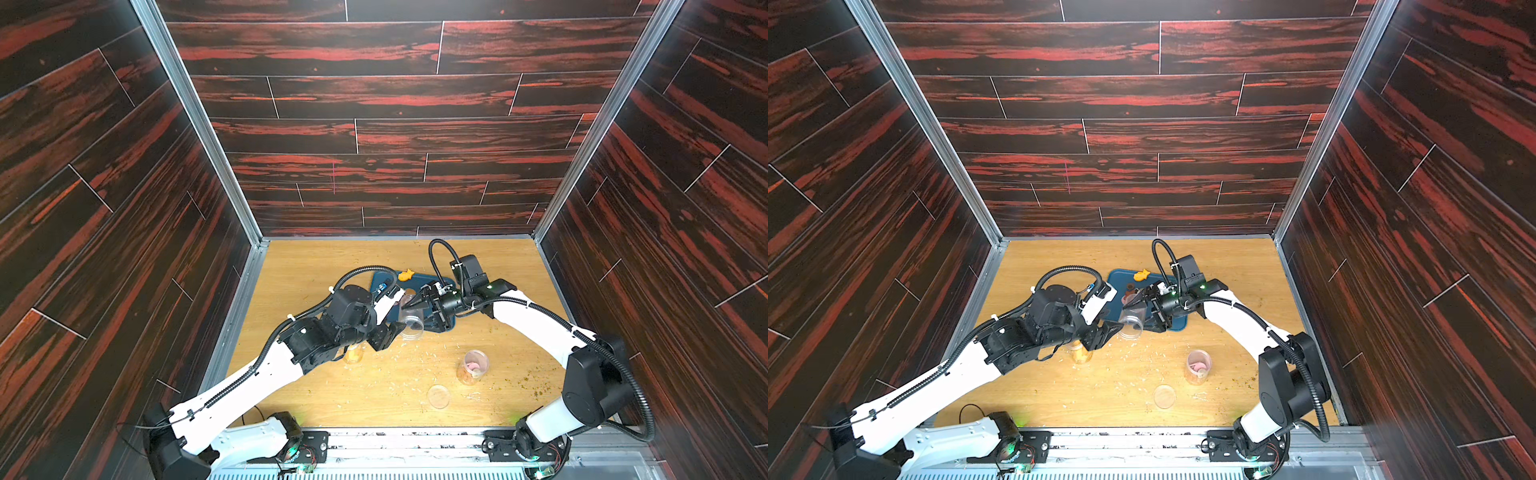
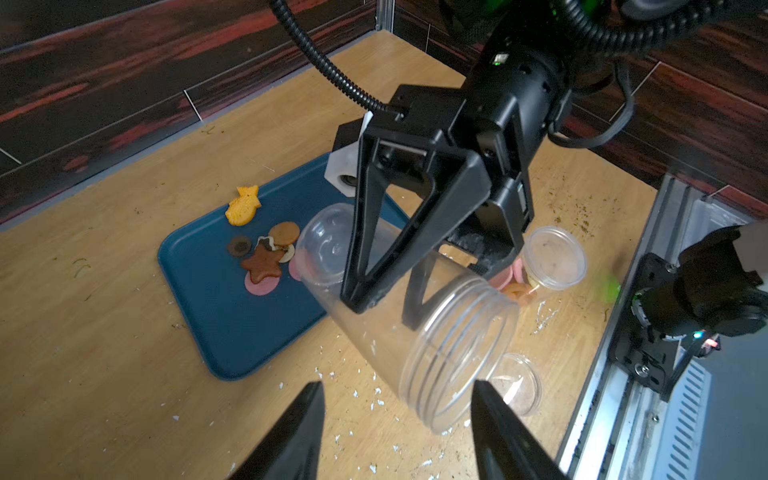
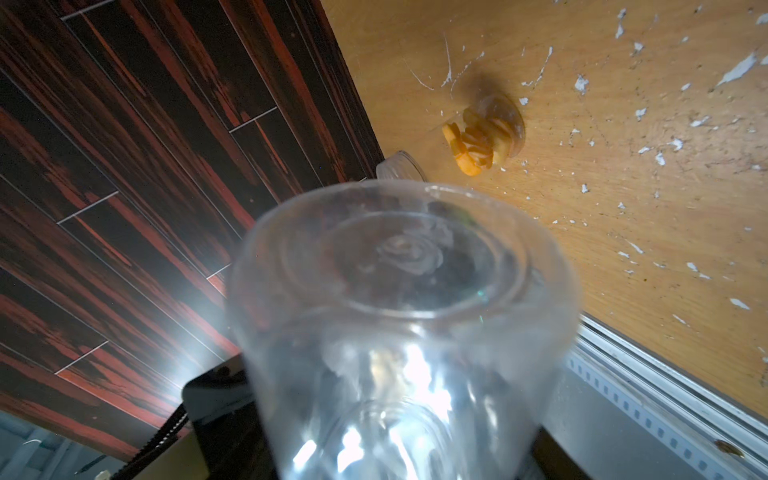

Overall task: Pour the cookies out of the jar
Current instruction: Adjust the jar at the center of the board.

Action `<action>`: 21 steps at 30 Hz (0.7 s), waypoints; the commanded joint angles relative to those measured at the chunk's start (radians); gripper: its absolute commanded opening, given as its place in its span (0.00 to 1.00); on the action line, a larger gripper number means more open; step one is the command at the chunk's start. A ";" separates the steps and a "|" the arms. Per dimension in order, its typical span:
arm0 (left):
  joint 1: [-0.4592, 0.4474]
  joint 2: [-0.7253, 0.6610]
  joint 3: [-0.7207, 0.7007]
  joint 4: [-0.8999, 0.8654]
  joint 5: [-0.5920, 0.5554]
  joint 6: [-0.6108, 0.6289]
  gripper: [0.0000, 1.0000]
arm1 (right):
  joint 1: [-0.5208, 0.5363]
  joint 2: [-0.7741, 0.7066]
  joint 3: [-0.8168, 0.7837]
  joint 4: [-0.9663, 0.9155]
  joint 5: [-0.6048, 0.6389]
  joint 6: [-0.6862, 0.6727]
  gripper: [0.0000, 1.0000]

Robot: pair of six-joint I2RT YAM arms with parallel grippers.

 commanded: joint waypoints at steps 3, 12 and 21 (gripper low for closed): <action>-0.008 0.034 0.033 0.018 -0.013 0.003 0.52 | 0.002 -0.035 0.006 0.081 -0.021 0.085 0.65; -0.011 0.089 0.079 -0.002 -0.073 -0.001 0.30 | 0.013 -0.044 0.008 0.079 -0.013 0.098 0.65; -0.011 0.117 0.098 -0.030 -0.111 -0.026 0.12 | 0.016 -0.051 -0.012 0.098 -0.012 0.110 0.66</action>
